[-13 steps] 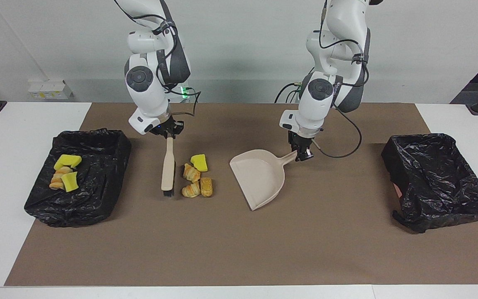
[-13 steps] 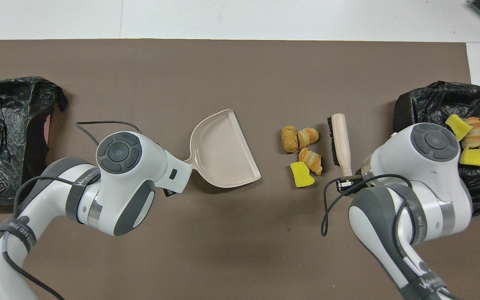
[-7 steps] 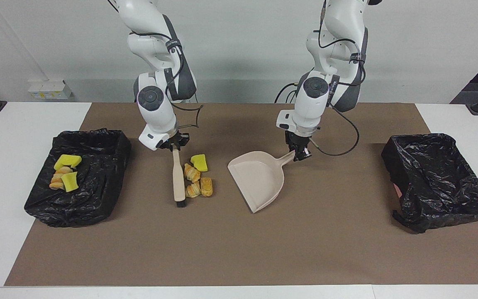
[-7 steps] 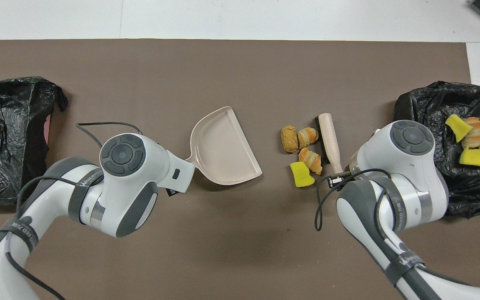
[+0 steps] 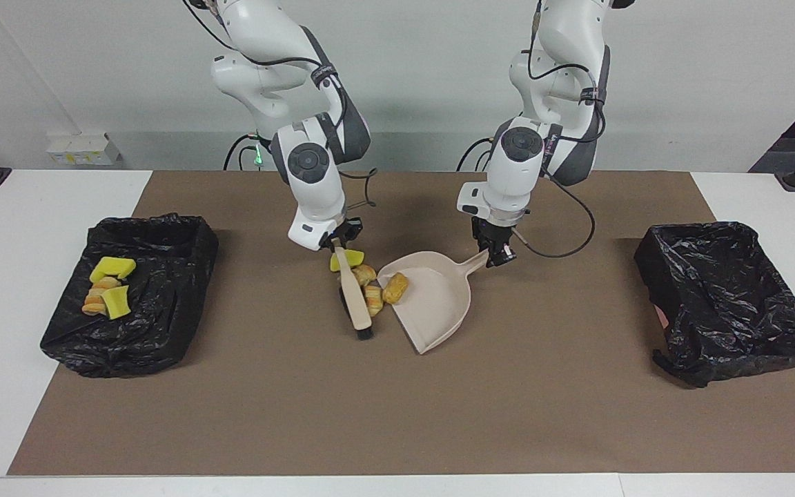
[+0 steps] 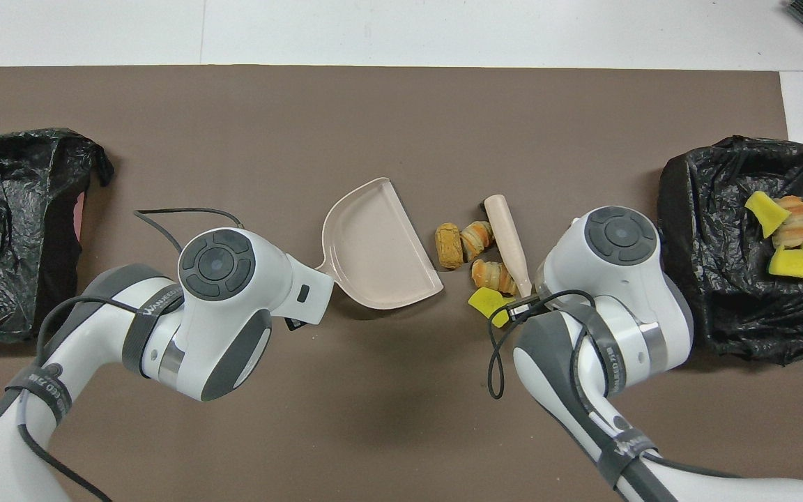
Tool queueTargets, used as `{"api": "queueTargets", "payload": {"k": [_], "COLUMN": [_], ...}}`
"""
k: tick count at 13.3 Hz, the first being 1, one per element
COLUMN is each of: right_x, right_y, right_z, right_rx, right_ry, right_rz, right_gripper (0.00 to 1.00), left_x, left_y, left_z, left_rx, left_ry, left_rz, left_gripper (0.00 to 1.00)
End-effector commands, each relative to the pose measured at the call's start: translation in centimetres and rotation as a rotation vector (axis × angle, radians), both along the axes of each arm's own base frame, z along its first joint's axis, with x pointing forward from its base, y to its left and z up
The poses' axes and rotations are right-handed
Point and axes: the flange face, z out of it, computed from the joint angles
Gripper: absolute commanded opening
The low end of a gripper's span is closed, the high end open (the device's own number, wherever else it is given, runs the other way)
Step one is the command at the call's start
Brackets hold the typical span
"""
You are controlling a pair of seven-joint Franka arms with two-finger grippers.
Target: Sweep and dump trash in bin
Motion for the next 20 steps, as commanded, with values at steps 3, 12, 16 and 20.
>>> {"api": "queueTargets", "payload": {"k": [3,12,16,20], "right_x": [0.0,0.8,-2.8,-8.3], "right_y": [6.5,-2.8,-6.5,-8.7], "right_z": [2.9,9.6,9.0,6.9], "right_rx": [0.143,0.018,-0.079,-0.123], "right_ry": [-0.011,0.042,0.08,0.066], "right_rz": [0.013,-0.037,-0.115,-0.186], "right_gripper": [0.0,0.0,0.0,0.0], "left_x": [0.0,-0.1,-0.7,-1.5], "left_y": [1.1,2.5,2.1,1.9], "left_z": [0.2,0.3,0.1,-0.2], "left_rx": [0.008,0.062,0.063,0.065], "left_ry": [-0.031,0.043,0.045,0.052], "left_rz": [-0.096,-0.325,-0.325,-0.311], "left_gripper": [0.0,0.0,0.0,0.0]}}
